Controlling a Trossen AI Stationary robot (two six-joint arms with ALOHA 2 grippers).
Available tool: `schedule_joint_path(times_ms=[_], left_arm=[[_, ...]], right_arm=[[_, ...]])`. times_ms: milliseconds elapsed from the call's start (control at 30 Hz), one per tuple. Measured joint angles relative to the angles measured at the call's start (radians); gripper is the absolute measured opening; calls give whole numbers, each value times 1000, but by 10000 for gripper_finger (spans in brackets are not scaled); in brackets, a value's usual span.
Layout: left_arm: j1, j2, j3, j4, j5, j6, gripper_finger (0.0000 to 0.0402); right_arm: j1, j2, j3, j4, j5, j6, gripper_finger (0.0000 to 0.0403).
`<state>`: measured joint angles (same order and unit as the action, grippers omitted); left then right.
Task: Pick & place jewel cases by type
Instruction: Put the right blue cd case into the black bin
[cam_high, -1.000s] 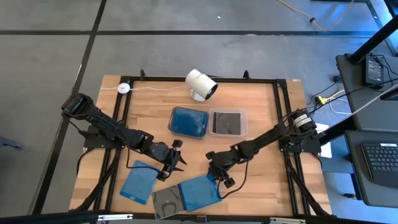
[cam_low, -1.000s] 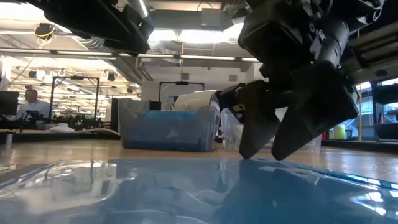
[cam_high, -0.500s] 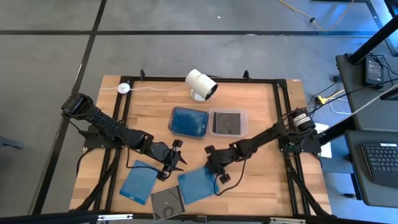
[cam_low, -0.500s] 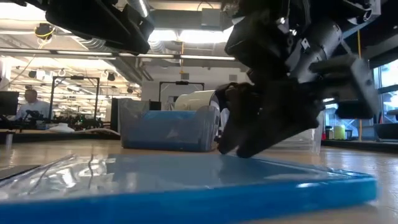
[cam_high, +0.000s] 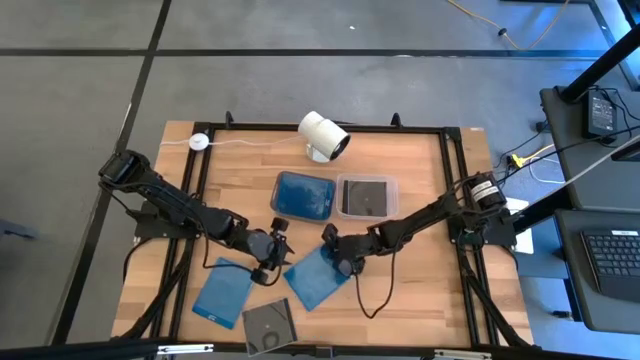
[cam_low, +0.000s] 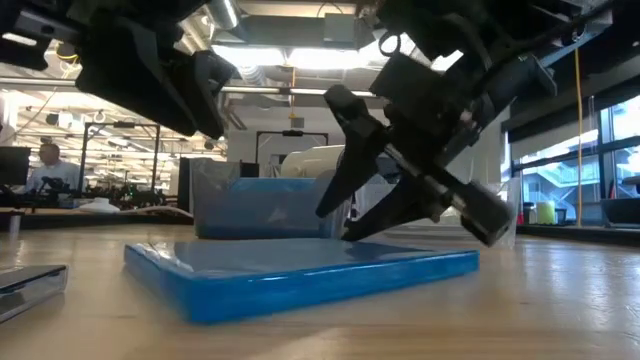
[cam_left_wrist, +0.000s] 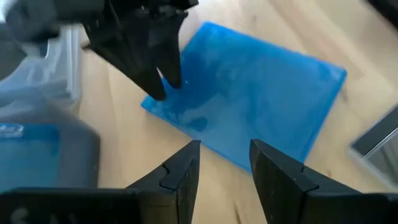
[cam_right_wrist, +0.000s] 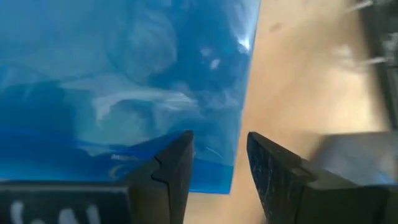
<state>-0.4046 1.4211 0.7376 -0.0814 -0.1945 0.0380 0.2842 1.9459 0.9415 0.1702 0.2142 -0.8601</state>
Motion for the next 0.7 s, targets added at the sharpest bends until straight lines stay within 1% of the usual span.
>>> schedule_joint_path(times_ms=[67, 133, 267, 367, 433, 500, 600, 700], left_arm=[[0, 0, -1, -7, -1, 1, 137], [0, 0, -1, 1, 6, 1, 137], [-2, 0, -1, 9, 14, -8, 137], [-2, 0, -1, 6, 38, -54, 137], [-2, 0, -1, 0, 54, -69, 137], [-2, 0, -1, -17, 54, -69, 136], [-2, 0, -1, -64, 11, -61, 136], [-1, 0, -1, -96, -30, -3, 136]], right_arm=[[2, 2, -3, 31, 62, -12, 158], [1, -1, -4, 83, 98, 24, 158], [20, -43, -4, 68, 87, 72, 158], [56, -99, 5, 77, 71, 155, 158], [77, -126, 7, 62, 34, 240, 158], [96, -144, 6, 36, -31, 344, 158], [111, -162, 9, 12, -158, 502, 158], [115, -151, 6, -36, -247, 652, 158]])
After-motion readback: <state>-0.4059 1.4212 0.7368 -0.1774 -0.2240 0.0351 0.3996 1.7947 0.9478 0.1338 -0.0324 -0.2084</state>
